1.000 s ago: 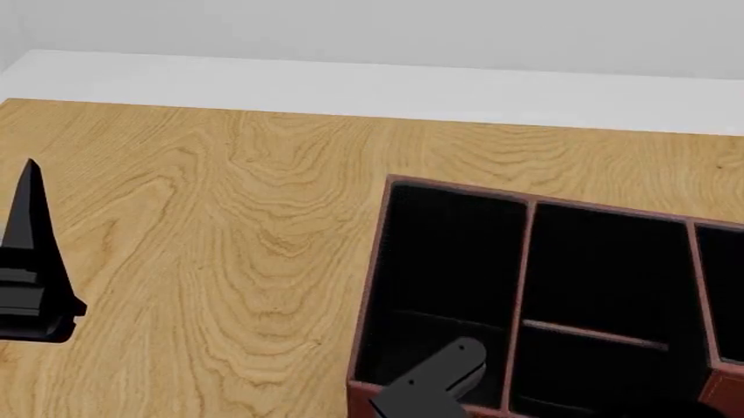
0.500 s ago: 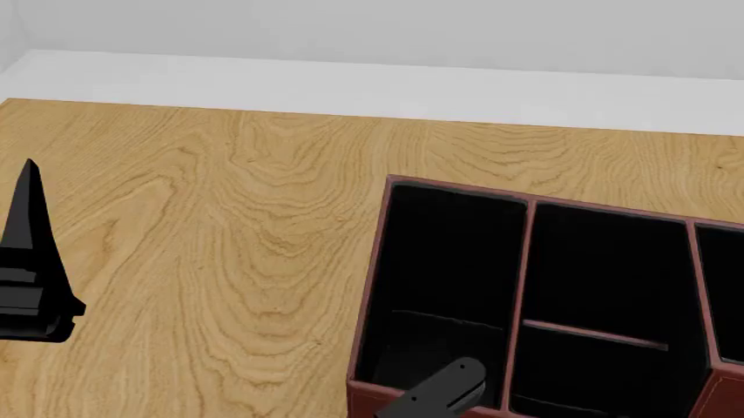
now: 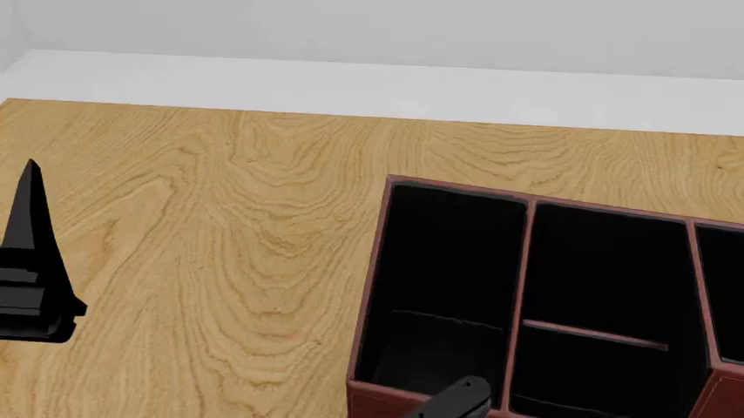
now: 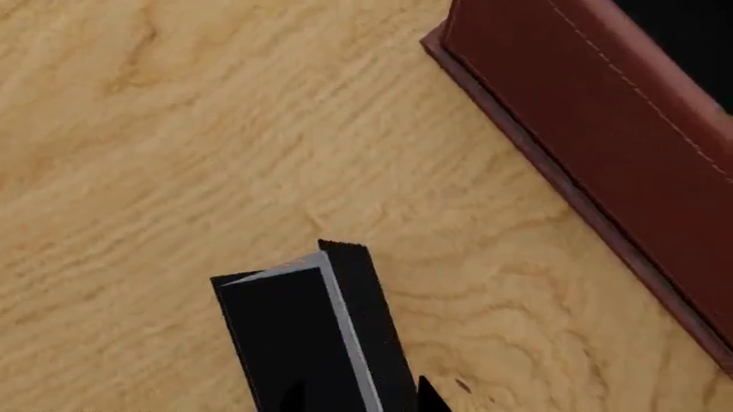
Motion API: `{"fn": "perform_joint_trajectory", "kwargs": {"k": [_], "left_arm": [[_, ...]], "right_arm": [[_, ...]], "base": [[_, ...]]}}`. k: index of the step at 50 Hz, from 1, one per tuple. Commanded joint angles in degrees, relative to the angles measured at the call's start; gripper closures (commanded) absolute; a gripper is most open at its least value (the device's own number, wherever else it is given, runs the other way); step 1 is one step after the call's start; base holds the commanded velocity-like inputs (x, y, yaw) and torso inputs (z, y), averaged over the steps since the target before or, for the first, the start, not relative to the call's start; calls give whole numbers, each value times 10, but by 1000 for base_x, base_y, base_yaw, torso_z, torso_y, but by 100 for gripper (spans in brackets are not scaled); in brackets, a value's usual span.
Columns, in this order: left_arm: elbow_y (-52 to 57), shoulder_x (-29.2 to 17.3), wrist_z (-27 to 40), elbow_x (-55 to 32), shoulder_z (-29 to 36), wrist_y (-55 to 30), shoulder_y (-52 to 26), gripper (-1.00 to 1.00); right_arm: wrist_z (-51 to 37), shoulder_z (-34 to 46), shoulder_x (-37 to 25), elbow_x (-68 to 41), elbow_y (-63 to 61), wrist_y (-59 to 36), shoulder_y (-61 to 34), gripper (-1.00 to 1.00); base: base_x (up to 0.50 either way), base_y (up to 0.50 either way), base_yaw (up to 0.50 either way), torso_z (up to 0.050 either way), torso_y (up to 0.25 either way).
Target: Pick up the book and place it in the back compartment of the caddy.
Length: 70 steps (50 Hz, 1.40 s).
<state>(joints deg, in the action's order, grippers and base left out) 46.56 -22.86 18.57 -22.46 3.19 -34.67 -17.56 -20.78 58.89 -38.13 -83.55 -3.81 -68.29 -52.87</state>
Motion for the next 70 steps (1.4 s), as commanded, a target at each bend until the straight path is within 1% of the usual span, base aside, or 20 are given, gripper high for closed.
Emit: {"fn": "perform_joint_trajectory", "kwargs": {"k": [1,9,16,17,26,31,41,47,51,55,59,68,70], "left_arm": [[-1,-2,3,-2,0,1,0,-100],[-2,-2,4,-1,3,3,1,-100],[2,-4,6,-6,-2,0,0,-100],[3,-4,7,-8,-3,-1,-1,-100],[3,-6,9,-12,-8,0,-1,-100],[-1,-6,8,-10,-4,4,-1,-100],[-3,-6,10,-11,-2,5,-3,-100],[-16,-2,13,-4,1,15,-8,-100],[-28,1,12,1,8,19,-16,-100],[-47,5,5,9,18,40,-17,-100],[-52,12,-1,-8,5,53,-19,-100],[-68,13,3,-4,1,60,-24,-100],[-72,13,1,-5,3,63,-22,-100]], "right_arm": [[2,9,5,-2,23,-1,6,100],[-8,9,6,-13,13,-11,-2,100],[-35,-1,1,-18,-79,-16,-30,100],[-52,-5,2,-38,-74,-21,-33,100],[-71,-2,-2,-59,-115,-41,-51,100],[-101,-8,-13,-103,-149,-58,-70,100],[-143,-7,-27,-165,-171,-87,-116,100],[-134,-16,-41,-177,-190,-104,-152,100],[-150,-17,-53,-221,-193,-121,-196,100],[-136,-26,-63,-214,-203,-137,-221,100],[-136,-27,-71,-235,-198,-150,-256,100],[-135,-16,-83,-294,-175,-186,-354,100],[-126,-17,-88,-291,-169,-195,-371,100]], "base": [[0,0,0,0,0],[0,0,0,0,0],[0,0,0,0,0],[0,0,0,0,0],[0,0,0,0,0],[0,0,0,0,0],[0,0,0,0,0],[0,0,0,0,0],[0,0,0,0,0],[0,0,0,0,0],[0,0,0,0,2],[0,0,0,0,1],[0,0,0,0,0]]}}
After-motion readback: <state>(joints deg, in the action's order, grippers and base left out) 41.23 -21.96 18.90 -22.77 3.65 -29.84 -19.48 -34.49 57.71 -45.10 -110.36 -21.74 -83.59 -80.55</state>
